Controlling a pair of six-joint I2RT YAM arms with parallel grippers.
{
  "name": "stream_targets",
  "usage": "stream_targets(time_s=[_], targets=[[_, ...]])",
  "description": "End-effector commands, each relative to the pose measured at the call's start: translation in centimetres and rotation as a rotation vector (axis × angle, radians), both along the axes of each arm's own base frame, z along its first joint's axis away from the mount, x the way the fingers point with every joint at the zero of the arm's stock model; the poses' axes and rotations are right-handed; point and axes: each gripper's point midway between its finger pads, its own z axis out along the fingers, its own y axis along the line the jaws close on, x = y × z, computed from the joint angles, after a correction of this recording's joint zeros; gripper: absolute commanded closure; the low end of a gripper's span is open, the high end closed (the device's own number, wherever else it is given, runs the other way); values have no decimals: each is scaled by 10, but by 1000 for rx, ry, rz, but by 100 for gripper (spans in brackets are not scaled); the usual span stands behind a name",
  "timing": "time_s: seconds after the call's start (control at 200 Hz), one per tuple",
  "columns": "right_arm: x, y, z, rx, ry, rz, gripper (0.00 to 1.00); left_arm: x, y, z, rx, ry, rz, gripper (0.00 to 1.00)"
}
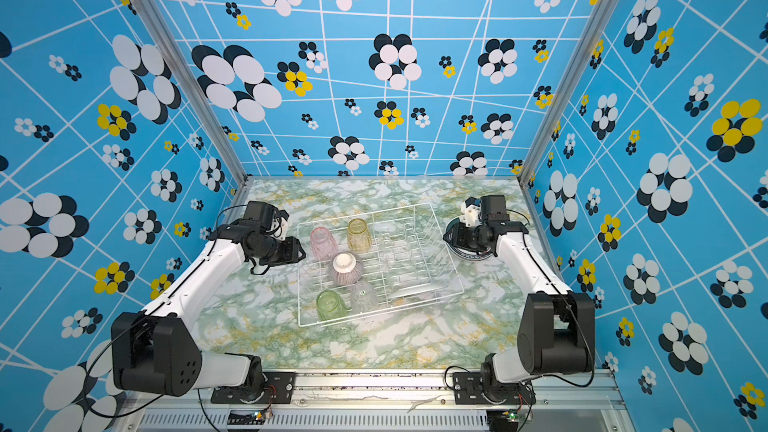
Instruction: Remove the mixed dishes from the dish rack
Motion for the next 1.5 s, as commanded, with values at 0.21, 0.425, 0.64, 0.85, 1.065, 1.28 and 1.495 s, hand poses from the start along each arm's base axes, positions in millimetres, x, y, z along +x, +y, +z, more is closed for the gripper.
stream_targets(time_s=[0.21,0.425,0.64,0.85,1.065,1.28,1.495], targets=[[7,13,-2,33,6,21,62,7,-6,-23,-45,63,-4,55],[12,18,-4,35,18,25,62,11,-5,-25,-38,61,-9,71],[17,25,-7,35,28,32,66,19,-5,-25,-33,56,-15,97],[19,31,-10,26,36,39,72,28,-8,-24,-41,52,-28,97],[26,27,-13,6,38,17,98,42,-13,-19,-65,29,-39,97],[33,36,-9,-23,10,20,100,61,-21,-15,-85,6,-61,97],[51,35,-3,-40,-14,12,100,78,-23,-14,-82,-6,-72,96]])
